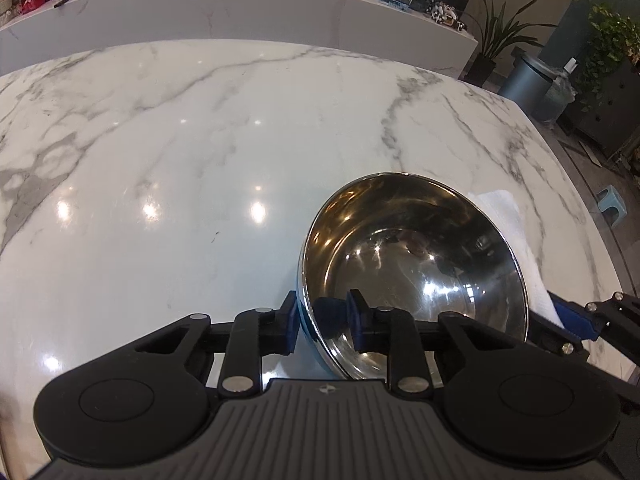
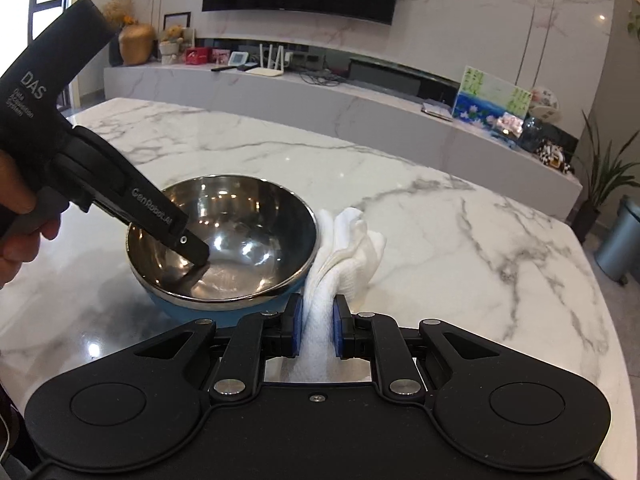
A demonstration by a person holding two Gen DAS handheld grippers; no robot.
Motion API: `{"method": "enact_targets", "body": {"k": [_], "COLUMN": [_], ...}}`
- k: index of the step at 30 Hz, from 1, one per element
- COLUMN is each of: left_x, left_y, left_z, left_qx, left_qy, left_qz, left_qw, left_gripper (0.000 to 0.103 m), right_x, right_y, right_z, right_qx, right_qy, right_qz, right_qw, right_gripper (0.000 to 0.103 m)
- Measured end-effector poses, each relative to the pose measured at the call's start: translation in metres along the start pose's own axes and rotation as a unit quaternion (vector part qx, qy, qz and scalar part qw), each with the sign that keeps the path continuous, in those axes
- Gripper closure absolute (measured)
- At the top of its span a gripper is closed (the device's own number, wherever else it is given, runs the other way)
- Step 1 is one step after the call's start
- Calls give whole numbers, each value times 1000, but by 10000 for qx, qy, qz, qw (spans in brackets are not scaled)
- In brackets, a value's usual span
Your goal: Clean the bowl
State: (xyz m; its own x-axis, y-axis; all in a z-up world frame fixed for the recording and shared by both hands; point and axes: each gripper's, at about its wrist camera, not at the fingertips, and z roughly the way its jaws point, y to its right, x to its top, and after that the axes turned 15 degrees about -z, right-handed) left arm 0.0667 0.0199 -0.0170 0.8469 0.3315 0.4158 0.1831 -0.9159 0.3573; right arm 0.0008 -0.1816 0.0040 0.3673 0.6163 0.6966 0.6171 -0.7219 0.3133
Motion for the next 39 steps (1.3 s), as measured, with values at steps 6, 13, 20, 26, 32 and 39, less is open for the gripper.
{"method": "enact_targets", "body": {"k": [6,13,20,26,32,39], "left_x": [-4,-11,-11,-10,-8,-3], "left_y": [-1,-2,-3,-1,-2,-2], "left_z": [0,-2,-5,-5,-6,-3], "left_qx": [-5,25,94,96,33,-1], "left_qy": [-85,-236,-247,-245,-179,-115], "left_qz": [-134,-256,-287,-176,-68,-20], "left_qw": [9999,9994,9992,9995,9998,9999], "left_gripper": [66,56,59,69,74,77], "right_x": [-1,-5,-6,-7,-4,-1], "right_y": [-7,-17,-28,-24,-12,0], "right_z": [3,7,11,14,10,-2], "right_qx": [121,287,466,368,106,-112], "right_qy": [-161,-302,-411,-451,-285,138], "right_qz": [-125,-239,-437,-381,-164,-39], "right_qw": [9997,9988,9971,9976,9994,9998], "right_gripper": [90,90,90,90,90,90]}}
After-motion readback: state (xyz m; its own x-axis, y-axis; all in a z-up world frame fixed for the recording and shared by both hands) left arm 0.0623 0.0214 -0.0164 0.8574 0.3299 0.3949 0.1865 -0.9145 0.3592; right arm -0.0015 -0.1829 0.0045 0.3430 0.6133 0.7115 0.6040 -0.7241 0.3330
